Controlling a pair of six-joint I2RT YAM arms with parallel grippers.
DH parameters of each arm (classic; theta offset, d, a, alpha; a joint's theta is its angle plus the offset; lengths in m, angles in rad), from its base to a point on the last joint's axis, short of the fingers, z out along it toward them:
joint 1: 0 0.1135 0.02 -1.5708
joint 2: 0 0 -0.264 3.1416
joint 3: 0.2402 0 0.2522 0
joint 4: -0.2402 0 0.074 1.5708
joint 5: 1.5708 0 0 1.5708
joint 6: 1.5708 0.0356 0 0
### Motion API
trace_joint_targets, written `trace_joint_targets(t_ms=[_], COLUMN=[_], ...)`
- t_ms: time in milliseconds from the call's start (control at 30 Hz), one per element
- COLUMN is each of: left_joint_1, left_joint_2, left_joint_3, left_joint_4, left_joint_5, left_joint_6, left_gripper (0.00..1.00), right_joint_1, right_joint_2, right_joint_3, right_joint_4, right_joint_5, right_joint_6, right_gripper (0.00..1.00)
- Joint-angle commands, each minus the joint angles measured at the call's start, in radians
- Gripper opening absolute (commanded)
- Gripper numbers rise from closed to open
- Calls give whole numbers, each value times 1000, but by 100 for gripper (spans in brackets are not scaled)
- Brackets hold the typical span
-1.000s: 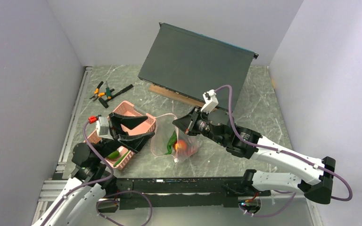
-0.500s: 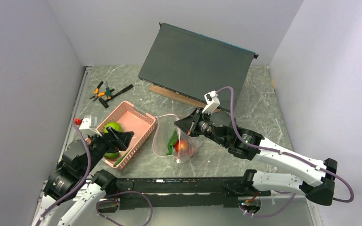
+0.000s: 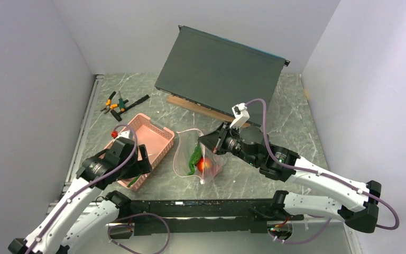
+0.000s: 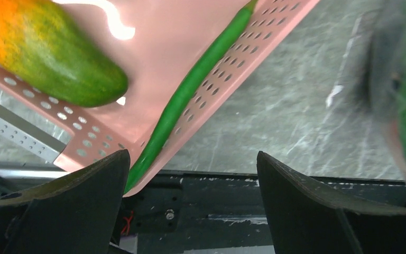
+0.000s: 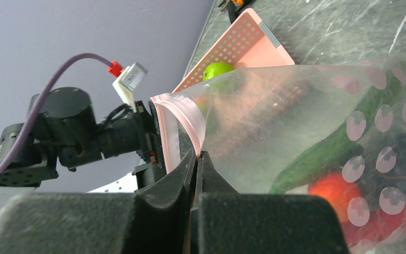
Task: Place the food in the zip-top bag and seal the zipper
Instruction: Pick up the fake vegetable from the bin.
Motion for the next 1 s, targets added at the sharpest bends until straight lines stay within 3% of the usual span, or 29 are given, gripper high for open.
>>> trace_joint_targets(t_ms=[0, 300, 467, 533, 633, 767, 967], left_joint_1=[-2, -4, -3, -3, -8, -22, -22], left_joint_2=[75, 158, 244, 291, 352, 356, 273], left_joint_3=[3, -19, -6, -16, -36, -26, -18], left_joint_4=[-72, -68, -53, -39, 1, -11, 20], left_joint_5=[-12, -24, -9, 26, 116, 89, 144], left_joint_6=[-44, -80, -46, -23, 34, 22, 1], left_gripper=[95, 100, 96, 91, 74, 60, 48], right_joint_1=[-2, -2, -2, -2, -3, -2, -2], right_joint_2=[-29, -31, -28, -29, -36, -44, -44], right_joint_3=[-2, -3, -4, 2, 4, 1, -4], right_joint_4=[26, 26, 29, 21, 19, 19, 21], right_joint_5=[20, 18, 24, 26, 30, 40, 38], right_joint_6=[-18, -22, -26, -32, -36, -40, -36], right_gripper=[0, 0, 0, 0, 0, 0, 0])
